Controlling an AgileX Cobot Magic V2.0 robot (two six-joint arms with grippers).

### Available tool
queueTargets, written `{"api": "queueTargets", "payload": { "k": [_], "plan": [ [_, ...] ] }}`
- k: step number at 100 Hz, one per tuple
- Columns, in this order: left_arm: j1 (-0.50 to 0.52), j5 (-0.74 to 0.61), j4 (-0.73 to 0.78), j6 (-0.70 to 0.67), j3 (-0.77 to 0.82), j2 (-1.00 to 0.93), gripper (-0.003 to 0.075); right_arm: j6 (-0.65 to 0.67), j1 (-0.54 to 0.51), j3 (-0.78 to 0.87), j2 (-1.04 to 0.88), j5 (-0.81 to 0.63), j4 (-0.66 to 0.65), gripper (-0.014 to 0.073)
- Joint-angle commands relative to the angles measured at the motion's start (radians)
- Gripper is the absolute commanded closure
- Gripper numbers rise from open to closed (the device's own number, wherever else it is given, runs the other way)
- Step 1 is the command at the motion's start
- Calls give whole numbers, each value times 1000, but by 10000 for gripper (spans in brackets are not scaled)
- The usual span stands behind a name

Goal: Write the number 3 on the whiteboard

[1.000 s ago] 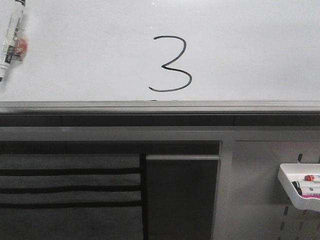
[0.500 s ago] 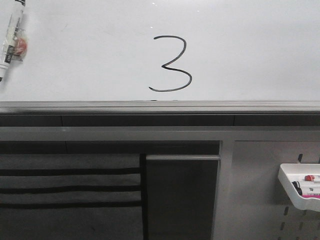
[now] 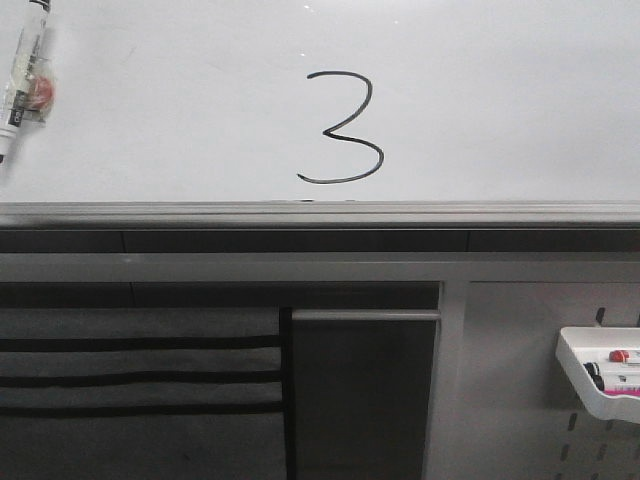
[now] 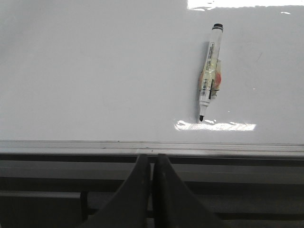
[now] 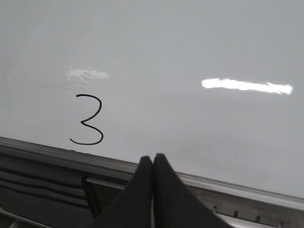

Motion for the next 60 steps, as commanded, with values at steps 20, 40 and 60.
{"api": "queueTargets", "payload": {
  "k": [20,40,60],
  "plan": [
    [0,-71,0,-8,2,-31,738,0,-6,-24,7,-83,-21,668],
    [0,-71,0,-8,2,-31,738,0,-6,-10,0,-100,-19,668],
    [0,-71,0,-8,2,-31,738,0,-151,160,-139,-260,56,668]
  ]
}}
